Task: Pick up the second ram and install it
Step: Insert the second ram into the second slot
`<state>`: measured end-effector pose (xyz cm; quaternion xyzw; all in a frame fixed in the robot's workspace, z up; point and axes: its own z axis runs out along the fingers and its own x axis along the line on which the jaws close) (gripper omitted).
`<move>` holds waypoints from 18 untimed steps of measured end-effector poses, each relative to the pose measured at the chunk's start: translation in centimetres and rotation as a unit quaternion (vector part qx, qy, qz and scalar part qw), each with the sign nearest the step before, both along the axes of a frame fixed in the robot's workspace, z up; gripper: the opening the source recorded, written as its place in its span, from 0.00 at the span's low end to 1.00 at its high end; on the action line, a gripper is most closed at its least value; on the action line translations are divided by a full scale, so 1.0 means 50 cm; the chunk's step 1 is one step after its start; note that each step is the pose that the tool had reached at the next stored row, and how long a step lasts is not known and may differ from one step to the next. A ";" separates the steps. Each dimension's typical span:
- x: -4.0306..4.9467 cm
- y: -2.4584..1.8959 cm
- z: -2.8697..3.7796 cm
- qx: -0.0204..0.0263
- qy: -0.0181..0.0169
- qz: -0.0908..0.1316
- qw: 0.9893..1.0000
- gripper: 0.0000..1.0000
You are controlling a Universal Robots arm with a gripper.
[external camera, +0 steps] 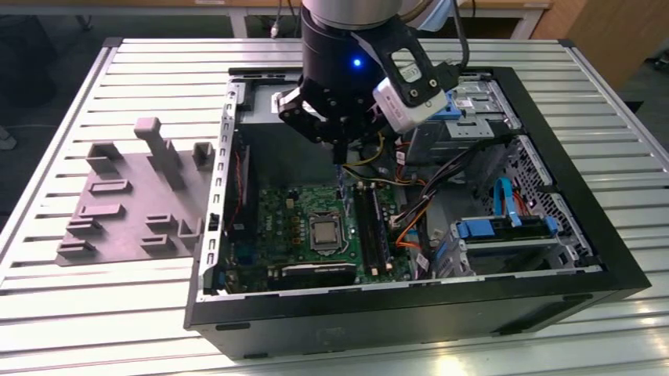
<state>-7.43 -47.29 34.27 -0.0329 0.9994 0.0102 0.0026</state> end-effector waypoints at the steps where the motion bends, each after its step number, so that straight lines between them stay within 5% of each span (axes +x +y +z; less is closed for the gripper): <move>1: 0.002 -0.0001 0.000 0.000 0.000 0.000 1.000 0.12; 18: 0.006 -0.0001 -0.026 0.000 0.000 0.010 1.000 0.12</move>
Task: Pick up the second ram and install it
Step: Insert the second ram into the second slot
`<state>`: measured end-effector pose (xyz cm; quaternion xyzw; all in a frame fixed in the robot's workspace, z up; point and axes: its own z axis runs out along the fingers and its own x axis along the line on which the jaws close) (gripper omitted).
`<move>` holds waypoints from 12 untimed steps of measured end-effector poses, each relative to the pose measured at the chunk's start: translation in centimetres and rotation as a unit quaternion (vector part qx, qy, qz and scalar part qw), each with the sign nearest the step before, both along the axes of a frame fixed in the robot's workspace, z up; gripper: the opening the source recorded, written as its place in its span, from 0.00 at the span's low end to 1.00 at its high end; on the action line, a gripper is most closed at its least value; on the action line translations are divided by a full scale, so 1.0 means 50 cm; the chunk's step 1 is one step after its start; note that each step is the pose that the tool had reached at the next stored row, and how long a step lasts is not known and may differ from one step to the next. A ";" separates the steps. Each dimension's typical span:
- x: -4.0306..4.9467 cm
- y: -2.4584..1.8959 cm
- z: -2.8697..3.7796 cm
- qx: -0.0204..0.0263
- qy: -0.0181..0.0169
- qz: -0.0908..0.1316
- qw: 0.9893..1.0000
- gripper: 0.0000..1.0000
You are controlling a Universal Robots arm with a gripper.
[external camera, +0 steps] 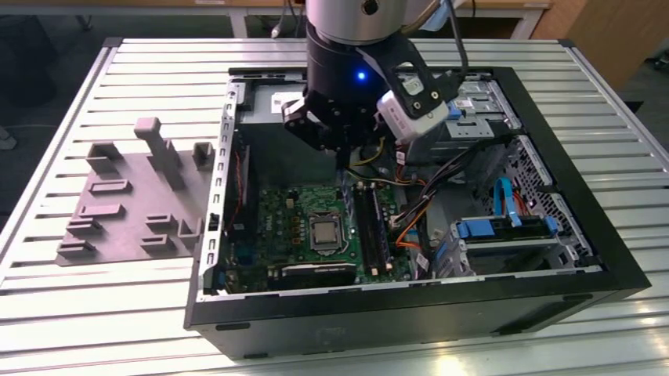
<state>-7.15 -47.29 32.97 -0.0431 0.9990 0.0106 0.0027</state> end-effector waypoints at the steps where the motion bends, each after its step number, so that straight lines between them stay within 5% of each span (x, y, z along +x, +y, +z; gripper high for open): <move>1: 0.000 0.0000 -0.002 0.000 0.000 0.000 1.000 0.12; 12: 0.018 -0.0025 -0.021 0.000 0.000 -0.004 1.000 0.12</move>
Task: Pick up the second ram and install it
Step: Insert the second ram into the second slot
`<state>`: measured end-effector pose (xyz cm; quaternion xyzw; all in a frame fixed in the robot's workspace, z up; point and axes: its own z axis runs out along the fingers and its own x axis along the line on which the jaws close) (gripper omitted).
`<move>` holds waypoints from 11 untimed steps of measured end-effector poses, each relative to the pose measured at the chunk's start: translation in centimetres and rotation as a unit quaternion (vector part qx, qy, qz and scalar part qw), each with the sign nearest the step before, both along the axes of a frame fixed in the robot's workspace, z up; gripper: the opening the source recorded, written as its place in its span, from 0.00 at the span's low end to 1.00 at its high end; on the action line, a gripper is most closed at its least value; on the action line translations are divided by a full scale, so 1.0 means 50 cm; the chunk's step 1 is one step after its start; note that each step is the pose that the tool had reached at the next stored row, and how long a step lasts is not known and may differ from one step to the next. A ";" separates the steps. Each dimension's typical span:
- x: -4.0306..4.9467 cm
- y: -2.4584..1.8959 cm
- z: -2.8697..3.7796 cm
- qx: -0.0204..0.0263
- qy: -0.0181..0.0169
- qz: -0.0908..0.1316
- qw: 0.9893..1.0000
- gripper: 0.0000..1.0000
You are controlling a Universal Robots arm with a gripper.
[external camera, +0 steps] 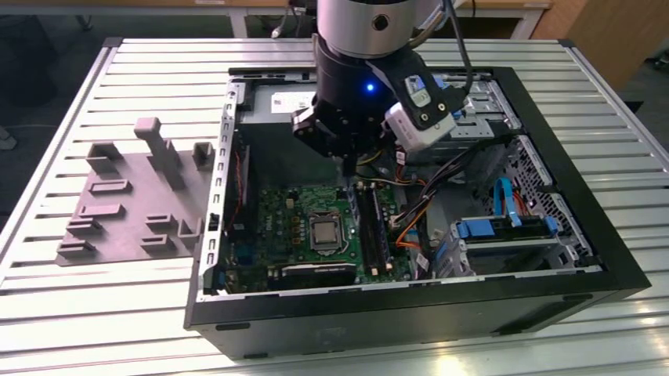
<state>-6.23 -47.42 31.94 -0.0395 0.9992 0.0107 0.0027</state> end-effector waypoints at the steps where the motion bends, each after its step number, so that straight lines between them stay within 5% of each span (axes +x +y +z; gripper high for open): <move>1: 0.001 -0.0003 -0.002 0.000 0.000 0.000 1.000 0.12; 11: 0.011 -0.0057 -0.030 0.000 0.000 -0.012 1.000 0.12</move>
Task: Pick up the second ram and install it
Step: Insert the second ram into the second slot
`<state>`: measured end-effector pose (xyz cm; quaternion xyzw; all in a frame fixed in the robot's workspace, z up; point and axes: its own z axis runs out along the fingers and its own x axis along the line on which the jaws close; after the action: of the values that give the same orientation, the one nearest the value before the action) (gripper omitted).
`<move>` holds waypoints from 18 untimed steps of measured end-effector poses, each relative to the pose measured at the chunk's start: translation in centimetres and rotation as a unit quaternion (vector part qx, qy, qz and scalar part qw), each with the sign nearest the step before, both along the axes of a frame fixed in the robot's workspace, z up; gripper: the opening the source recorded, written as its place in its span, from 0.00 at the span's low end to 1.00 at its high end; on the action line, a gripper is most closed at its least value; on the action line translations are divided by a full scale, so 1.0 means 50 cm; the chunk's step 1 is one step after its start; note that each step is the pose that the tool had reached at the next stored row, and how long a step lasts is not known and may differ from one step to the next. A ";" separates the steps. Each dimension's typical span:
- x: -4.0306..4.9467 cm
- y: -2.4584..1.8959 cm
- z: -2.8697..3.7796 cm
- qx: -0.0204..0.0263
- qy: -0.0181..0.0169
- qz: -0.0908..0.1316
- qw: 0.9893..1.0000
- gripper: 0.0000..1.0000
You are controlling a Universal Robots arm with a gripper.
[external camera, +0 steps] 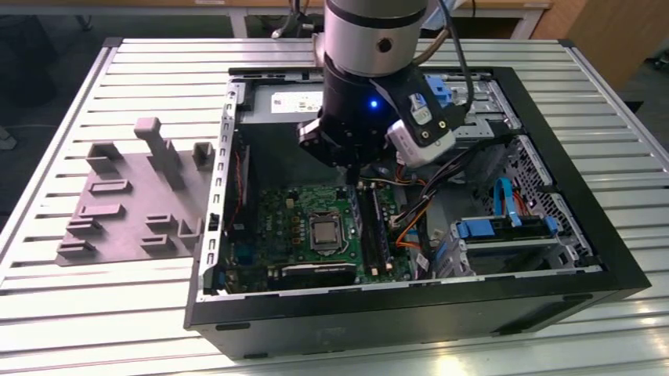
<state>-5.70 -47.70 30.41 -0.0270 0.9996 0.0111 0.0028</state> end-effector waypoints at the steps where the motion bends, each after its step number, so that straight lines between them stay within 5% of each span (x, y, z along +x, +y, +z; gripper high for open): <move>1: 0.001 -0.0006 -0.002 0.000 0.000 -0.001 1.000 0.12; 18: 0.019 -0.0044 -0.032 0.001 0.000 -0.018 1.000 0.12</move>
<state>-4.73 -47.93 28.81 -0.0092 0.9999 0.0122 0.0031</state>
